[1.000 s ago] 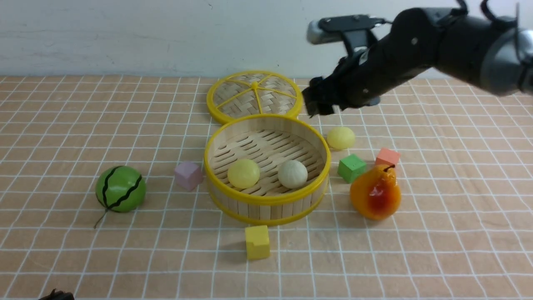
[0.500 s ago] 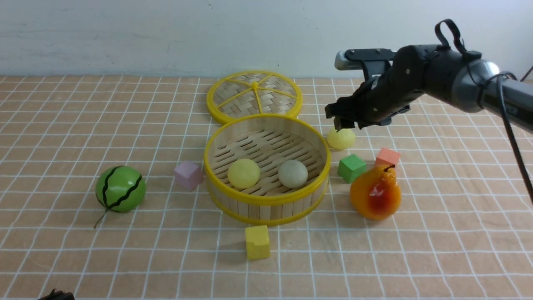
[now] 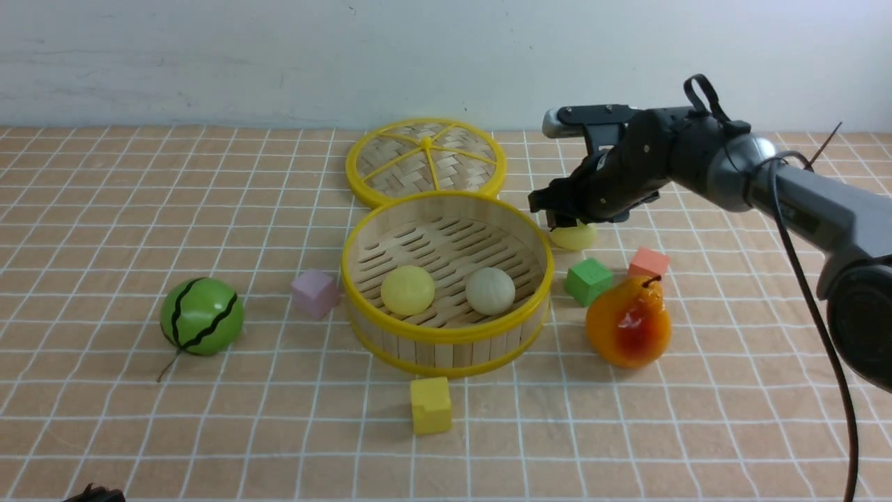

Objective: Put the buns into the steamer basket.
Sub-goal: Use the right arm to grab a steamed stuffed bun, then use the right arm to put the steamed stuffed bun into the steamer

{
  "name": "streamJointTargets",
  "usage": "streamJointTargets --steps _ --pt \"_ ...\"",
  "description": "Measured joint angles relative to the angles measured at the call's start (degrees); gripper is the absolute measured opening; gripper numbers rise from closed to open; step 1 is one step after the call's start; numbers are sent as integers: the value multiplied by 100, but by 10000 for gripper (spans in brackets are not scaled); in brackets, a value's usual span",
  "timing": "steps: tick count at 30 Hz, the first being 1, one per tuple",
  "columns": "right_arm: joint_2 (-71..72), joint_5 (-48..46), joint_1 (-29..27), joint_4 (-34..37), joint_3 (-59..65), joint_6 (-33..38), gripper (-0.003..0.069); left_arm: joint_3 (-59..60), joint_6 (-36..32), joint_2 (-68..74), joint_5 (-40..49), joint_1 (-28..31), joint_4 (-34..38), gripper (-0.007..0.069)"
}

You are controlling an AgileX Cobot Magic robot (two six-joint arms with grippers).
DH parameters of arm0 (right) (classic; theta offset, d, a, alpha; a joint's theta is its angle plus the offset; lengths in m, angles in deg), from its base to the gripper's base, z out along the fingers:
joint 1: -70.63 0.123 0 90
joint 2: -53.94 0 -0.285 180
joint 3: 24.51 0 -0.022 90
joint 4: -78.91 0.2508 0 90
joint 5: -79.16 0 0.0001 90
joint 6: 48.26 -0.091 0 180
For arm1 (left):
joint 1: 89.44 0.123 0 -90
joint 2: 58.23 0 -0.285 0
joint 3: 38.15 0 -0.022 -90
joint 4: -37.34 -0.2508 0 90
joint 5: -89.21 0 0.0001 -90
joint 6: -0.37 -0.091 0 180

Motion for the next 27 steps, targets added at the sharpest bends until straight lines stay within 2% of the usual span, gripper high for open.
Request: streamJointTargets --steps 1,3,5,6,7,8,10,19,23,27 --pt "-7 -1 0 0 0 0 340 0 0 0 0 0 0 72" --pt "-13 30 -28 -6 -7 0 266 0 0 0 0 0 0 75" --pt "-13 30 -28 -6 -8 0 232 0 0 0 0 0 0 75" --pt "-13 30 -28 -6 -8 0 177 0 0 0 0 0 0 75" --pt "-13 30 -28 -6 -8 0 161 0 0 0 0 0 0 76" --pt "-13 24 -28 -6 -8 0 83 0 0 0 0 0 0 79" --pt "29 -32 -28 -6 -8 0 21 0 0 0 0 0 0 83" --pt "912 -586 48 86 4 428 8 0 0 0 0 0 0 92" --pt "1480 -886 367 606 -21 975 8 0 0 0 0 0 0 92" --pt "1384 -1003 813 970 -33 1277 8 0 0 0 0 0 0 95"
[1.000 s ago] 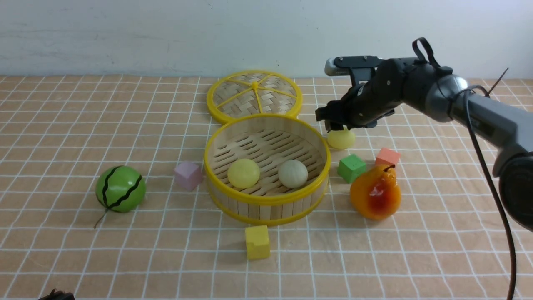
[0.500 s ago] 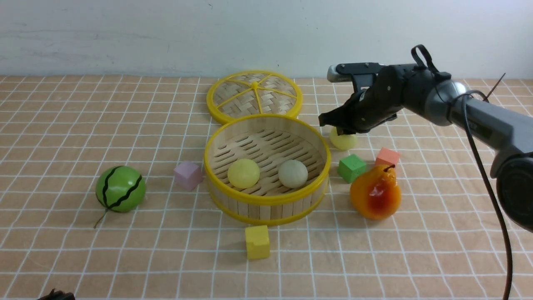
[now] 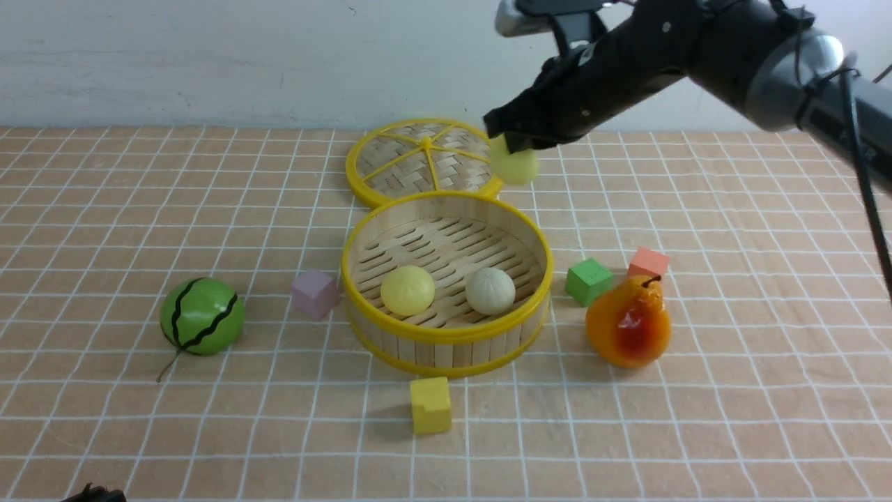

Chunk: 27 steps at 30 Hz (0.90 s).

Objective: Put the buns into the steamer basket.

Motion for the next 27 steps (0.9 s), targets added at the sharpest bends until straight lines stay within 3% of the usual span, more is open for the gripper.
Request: streamJointTargets --steps 5,8,12,13,14,16,20,24,27 --pt "-503 240 303 -43 19 11 30 0 0 0 0 0 0 102" --pt "-908 622 365 -88 37 11 95 0 0 0 0 0 0 104" --pt "-1104 866 372 -89 41 11 258 0 0 0 0 0 0 110" --pt "-1104 866 372 -89 41 11 268 0 0 0 0 0 0 110" --pt "-1091 825 372 -89 41 11 359 0 0 0 0 0 0 110" --pt "-1010 659 377 -89 36 -17 475 0 0 0 0 0 0 110" --pt "-498 -80 412 -95 59 -172 636 0 0 0 0 0 0 111" --pt "241 -913 423 -190 59 -383 652 0 0 0 0 0 0 113" --pt "1127 -2035 423 -589 23 -714 575 0 0 0 0 0 0 113"
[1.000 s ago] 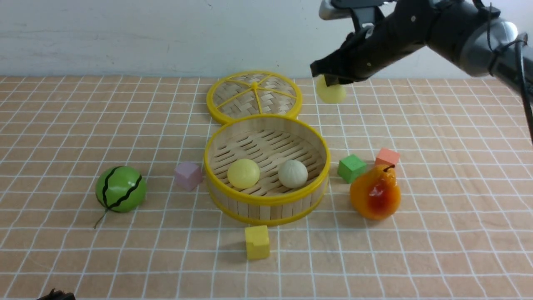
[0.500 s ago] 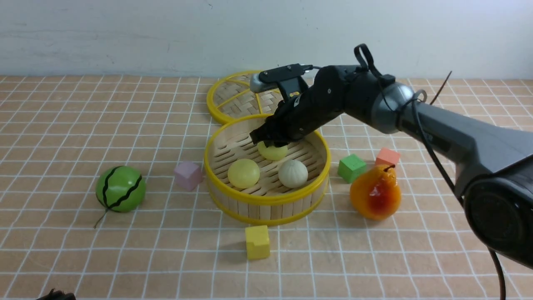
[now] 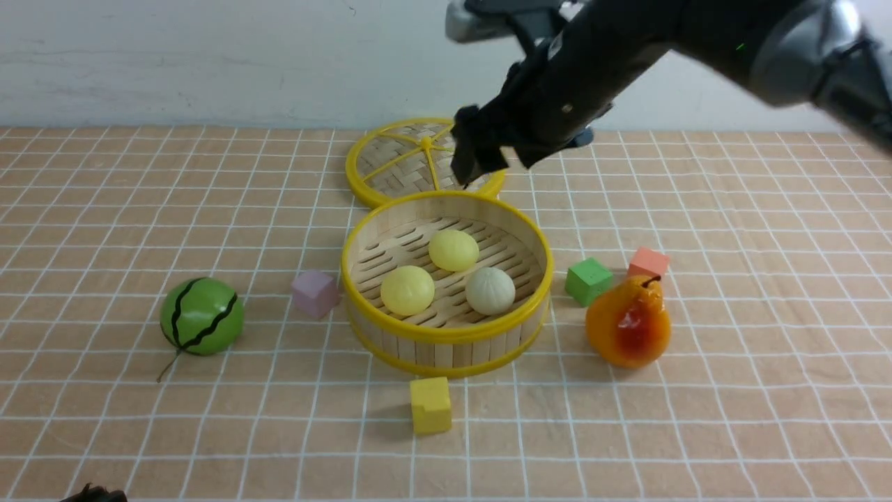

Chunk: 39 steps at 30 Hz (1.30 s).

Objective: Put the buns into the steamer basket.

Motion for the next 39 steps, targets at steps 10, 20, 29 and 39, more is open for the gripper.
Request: streamJointTargets --steps 10,20,29,39 --pt "1390 -664 66 -250 717 -762 111 0 0 0 0 0 0 120" --pt "3451 -687 497 -747 3318 -1383 -19 0 0 0 0 0 0 125" --pt "4945 -726 512 -743 4343 -1451 -15 0 0 0 0 0 0 137" --pt "5318 -737 512 -743 4350 -1462 -6 0 0 0 0 0 0 146"
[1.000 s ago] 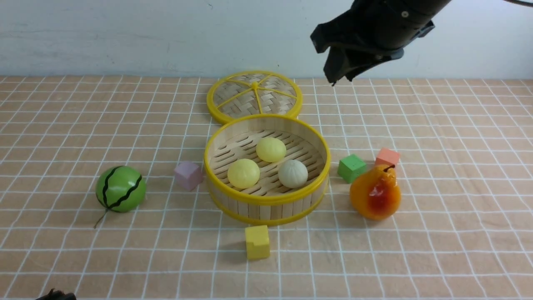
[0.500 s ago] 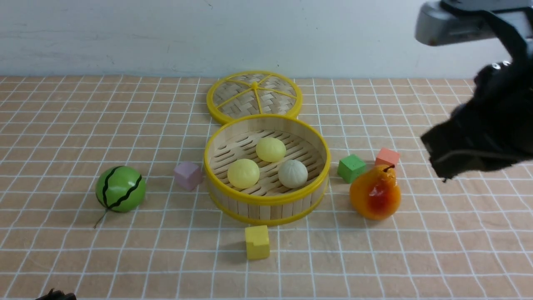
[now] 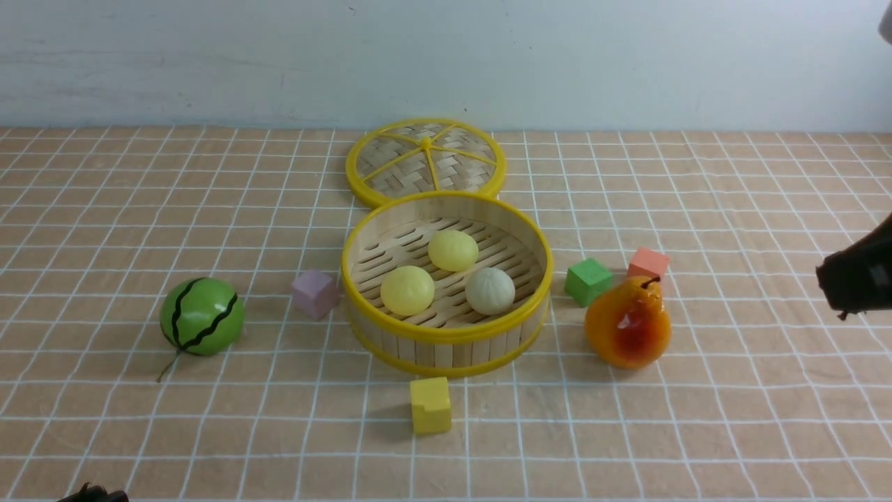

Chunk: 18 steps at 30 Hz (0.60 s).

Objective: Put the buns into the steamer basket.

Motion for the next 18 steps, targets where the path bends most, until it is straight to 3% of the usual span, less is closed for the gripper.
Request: streamJointTargets --steps 5,9,15,16,18 --pt "75 0 -281 7 0 0 -3 0 0 0 0 0 0 146" --pt "411 186 -832 -32 164 18 0 0 0 0 0 0 0 147" --pt "1453 2214 -1649 -171 1813 477 1 0 0 0 0 0 0 155" --pt "1497 2214 -1678 -171 1898 499 1 0 0 0 0 0 0 155" --pt "2173 3247 -2100 -171 3150 746 1 0 0 0 0 0 0 155"
